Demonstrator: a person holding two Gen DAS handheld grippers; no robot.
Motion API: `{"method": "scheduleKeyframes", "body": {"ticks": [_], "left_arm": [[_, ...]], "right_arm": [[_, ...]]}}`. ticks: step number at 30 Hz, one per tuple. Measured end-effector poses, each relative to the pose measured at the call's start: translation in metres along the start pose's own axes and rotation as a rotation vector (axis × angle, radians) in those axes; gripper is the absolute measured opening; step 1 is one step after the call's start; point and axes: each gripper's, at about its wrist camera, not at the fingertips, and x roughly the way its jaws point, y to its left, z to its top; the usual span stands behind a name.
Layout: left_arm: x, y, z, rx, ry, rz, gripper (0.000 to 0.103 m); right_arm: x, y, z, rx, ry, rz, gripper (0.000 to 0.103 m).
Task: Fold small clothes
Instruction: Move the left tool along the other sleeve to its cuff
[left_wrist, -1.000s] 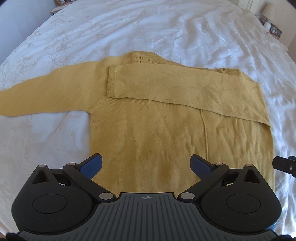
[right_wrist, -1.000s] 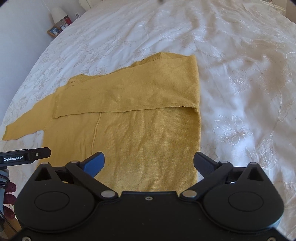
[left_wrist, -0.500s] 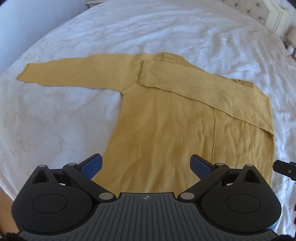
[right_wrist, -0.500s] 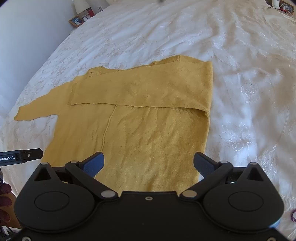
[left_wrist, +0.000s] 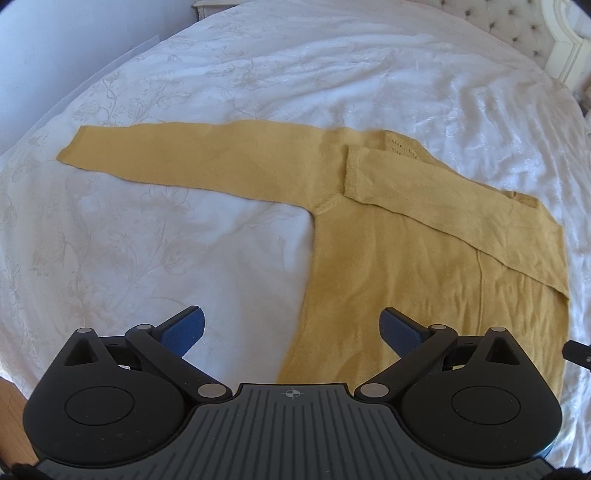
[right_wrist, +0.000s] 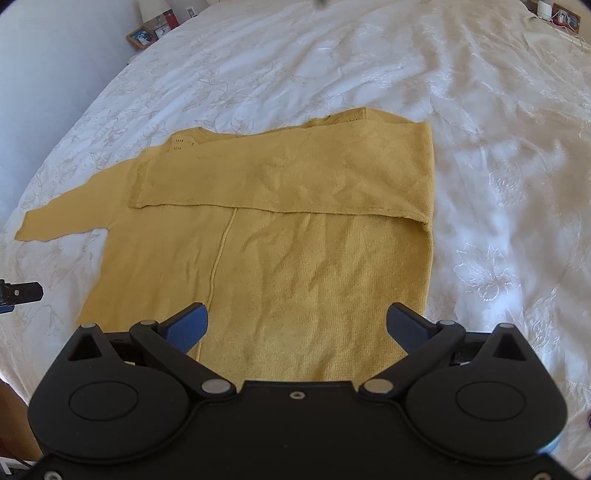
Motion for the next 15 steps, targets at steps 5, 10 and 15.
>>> {"method": "scheduleKeyframes", "body": {"ticks": [5, 10, 15], "left_arm": [[0.014, 0.040, 0.029, -0.015, -0.009, -0.015, 0.103], [0.035, 0.091, 0.064, -0.018, -0.017, 0.002, 0.103], [0.062, 0.146, 0.096, -0.031, -0.025, 0.043, 0.103]], "right_arm": [[0.006, 0.020, 0.006, 0.024, 0.005, -0.034, 0.102], [0.017, 0.045, 0.016, 0.034, 0.013, -0.062, 0.102], [0.028, 0.075, 0.030, 0.044, 0.005, -0.065, 0.102]]}}
